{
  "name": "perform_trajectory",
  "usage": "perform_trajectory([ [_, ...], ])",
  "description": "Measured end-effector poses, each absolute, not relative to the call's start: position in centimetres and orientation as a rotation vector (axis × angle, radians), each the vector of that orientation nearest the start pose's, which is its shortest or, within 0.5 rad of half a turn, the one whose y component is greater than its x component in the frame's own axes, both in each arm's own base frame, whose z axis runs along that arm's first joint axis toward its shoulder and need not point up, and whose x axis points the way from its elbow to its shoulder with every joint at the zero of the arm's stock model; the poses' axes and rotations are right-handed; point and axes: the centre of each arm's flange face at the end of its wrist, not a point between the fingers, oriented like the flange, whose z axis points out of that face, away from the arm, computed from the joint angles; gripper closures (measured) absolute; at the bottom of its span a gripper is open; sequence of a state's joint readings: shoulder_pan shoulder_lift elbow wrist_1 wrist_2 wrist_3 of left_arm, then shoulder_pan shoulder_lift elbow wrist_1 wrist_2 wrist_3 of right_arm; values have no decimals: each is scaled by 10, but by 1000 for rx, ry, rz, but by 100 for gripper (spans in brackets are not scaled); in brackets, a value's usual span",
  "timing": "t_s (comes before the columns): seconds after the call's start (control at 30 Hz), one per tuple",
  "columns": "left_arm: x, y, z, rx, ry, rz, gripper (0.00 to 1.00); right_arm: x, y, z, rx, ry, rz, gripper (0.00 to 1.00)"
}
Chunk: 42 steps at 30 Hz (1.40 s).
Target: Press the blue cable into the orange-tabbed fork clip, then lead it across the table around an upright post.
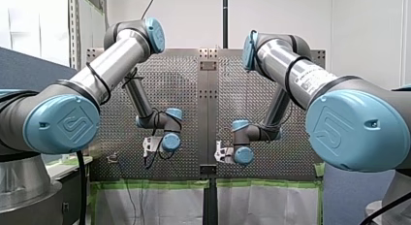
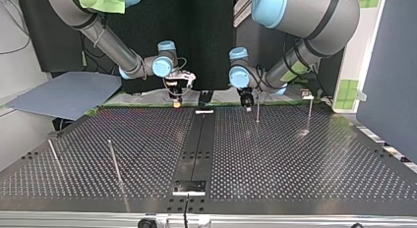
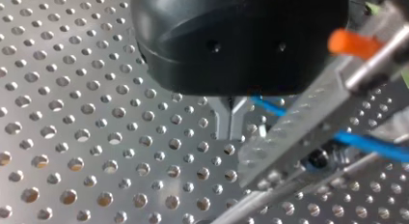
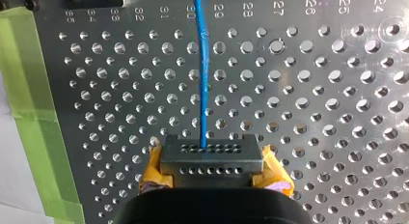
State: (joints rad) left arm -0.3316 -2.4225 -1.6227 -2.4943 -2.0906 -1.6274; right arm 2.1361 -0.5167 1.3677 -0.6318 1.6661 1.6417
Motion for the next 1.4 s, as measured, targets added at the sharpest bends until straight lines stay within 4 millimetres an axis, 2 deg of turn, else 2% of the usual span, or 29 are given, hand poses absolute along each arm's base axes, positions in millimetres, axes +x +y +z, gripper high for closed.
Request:
perform_trajectory([
  [0.4,555,-283,15,-93,1817,208,100,481,-525,-42,1741,-1123,1406,100],
  [0.57,552,-289,24,-84,1819,204,100,479,-527,-29,1739,-1111,1375,100],
  [0.73,546,-304,43,-74,1806,177,100,480,-529,-4,1731,-1110,1361,100],
  [1.03,524,-342,94,-75,1758,125,100,483,-527,49,1735,-1107,1360,100],
  [1.2,505,-363,124,-89,1732,108,100,488,-521,82,1741,-1102,1367,100],
  [1.4,489,-371,157,-104,1722,107,100,494,-513,117,1742,-1092,1384,100],
])
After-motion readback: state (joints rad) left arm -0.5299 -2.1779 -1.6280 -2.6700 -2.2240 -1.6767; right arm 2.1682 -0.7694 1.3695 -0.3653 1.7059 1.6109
